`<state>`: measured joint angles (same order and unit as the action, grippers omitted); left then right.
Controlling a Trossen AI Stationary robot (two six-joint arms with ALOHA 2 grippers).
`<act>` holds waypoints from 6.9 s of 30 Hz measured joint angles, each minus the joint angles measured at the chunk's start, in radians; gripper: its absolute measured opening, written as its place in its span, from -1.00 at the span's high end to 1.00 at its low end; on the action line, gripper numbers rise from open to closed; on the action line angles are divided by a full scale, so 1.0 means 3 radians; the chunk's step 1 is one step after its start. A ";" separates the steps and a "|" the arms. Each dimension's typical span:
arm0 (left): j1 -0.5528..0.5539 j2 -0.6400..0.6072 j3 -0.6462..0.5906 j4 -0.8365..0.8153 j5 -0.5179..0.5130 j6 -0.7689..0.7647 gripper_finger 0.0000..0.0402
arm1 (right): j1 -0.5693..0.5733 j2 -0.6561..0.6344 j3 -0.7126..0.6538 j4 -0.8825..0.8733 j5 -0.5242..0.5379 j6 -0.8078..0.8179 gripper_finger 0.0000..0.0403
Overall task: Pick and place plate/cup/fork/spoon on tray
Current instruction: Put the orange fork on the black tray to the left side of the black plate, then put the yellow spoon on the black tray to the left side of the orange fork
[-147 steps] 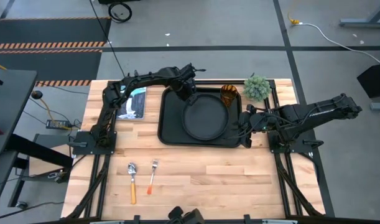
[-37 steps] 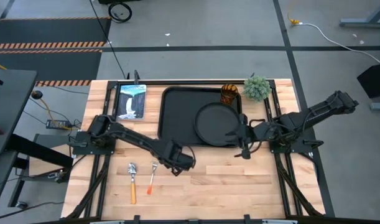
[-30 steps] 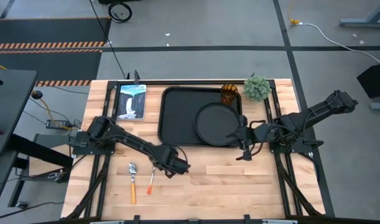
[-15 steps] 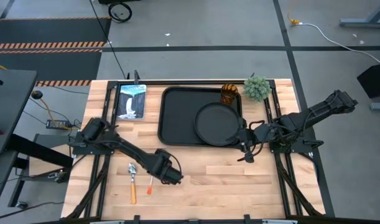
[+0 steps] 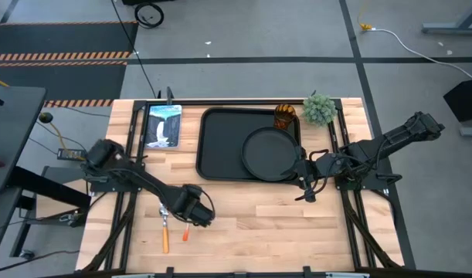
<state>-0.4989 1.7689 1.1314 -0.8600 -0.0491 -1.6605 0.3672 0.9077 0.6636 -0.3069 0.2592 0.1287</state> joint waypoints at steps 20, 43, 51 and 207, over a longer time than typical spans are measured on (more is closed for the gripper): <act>-0.0138 0.0201 -0.0088 0.0200 0.0070 -0.0704 0.34 | 0.0001 -0.0001 0.0000 -0.0006 -0.0103 -0.0005 0.35; -0.0138 0.0248 -0.0082 0.0284 0.0023 -0.0429 0.92 | -0.0003 -0.0001 0.0000 0.0048 -0.0103 -0.0054 0.35; -0.0025 0.0229 -0.0016 0.0259 -0.0062 -0.0294 0.91 | -0.0003 -0.0001 0.0000 0.0070 -0.0102 -0.0055 0.35; -0.0970 -0.0383 -0.0953 0.0732 0.0397 -0.2127 0.65 | 0.0066 0.0037 0.0000 0.0519 -0.0089 -0.0079 0.35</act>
<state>-0.7898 1.6539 0.8455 -0.6403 0.0699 -2.2985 0.3870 0.9188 0.6636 -0.1513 0.2325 0.1051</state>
